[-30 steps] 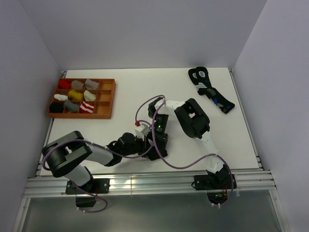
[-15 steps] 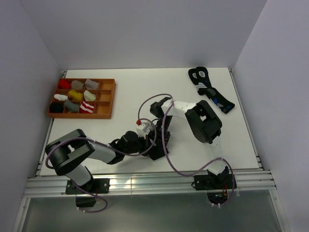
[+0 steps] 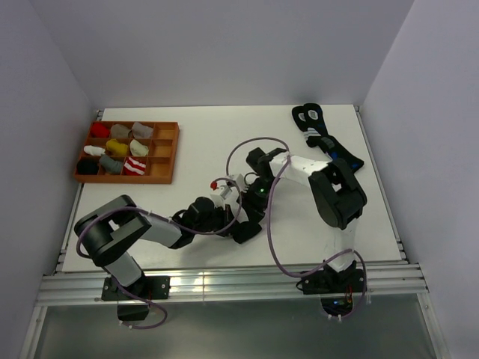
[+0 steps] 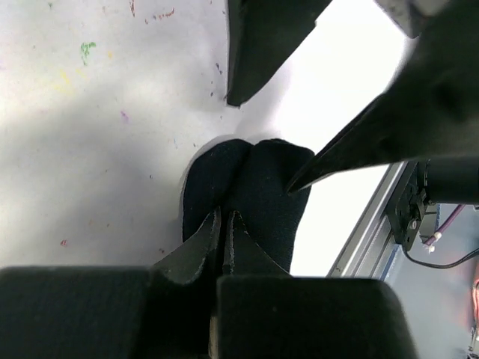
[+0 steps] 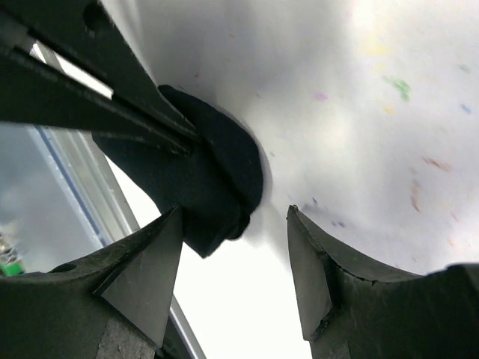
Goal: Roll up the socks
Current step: Roll the sock at the center of the board.
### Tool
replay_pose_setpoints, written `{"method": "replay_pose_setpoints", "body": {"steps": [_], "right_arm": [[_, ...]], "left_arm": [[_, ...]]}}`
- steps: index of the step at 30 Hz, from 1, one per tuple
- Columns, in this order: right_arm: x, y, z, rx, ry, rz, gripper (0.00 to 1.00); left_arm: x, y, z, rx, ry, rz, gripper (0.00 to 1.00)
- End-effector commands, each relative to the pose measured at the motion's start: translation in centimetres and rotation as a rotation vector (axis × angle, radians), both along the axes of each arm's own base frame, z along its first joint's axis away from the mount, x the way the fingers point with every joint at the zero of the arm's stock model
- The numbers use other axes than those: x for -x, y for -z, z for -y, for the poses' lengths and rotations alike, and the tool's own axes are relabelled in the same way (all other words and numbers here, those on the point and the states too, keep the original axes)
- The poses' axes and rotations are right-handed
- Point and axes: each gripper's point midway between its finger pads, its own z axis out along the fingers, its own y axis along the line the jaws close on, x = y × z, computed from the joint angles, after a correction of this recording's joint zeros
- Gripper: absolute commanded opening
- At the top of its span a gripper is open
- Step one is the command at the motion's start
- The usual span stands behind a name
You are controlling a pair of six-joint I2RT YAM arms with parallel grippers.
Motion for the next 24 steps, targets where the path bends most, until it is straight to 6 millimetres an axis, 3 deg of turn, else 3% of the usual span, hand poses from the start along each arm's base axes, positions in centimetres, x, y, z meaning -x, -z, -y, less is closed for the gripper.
{"method": "replay_pose_setpoints", "body": {"steps": [1, 9, 15, 17, 18, 19, 24], "right_arm": [[-2.3, -1.7, 0.6, -0.069, -0.008, 0.156, 0.64], [-1.7, -5.2, 2.0, -0.203, -0.033, 0.276, 0.67], [-1.1, -5.6, 3.5, -0.239, -0.094, 0.421, 0.66], [-0.8, -4.9, 3.9, -0.243, -0.108, 0.471, 0.66], [-0.8, -5.6, 4.0, -0.263, -0.132, 0.532, 0.66], [-0.1, -4.9, 4.5, -0.261, -0.144, 0.538, 0.66], [-0.6, -5.7, 4.8, -0.260, -0.200, 0.745, 0.67]], "left_arm": [[1.7, 4.5, -2.6, -0.168, 0.010, -0.112, 0.00], [1.6, 5.1, -2.4, -0.180, 0.012, -0.133, 0.00], [1.7, 5.3, -2.4, -0.170, 0.027, -0.157, 0.00], [1.8, 5.5, -2.3, -0.168, 0.033, -0.168, 0.00], [1.9, 5.5, -2.3, -0.166, 0.038, -0.175, 0.00], [2.0, 5.6, -2.3, -0.167, 0.043, -0.179, 0.00], [2.1, 5.9, -2.2, -0.168, 0.056, -0.200, 0.00]]}}
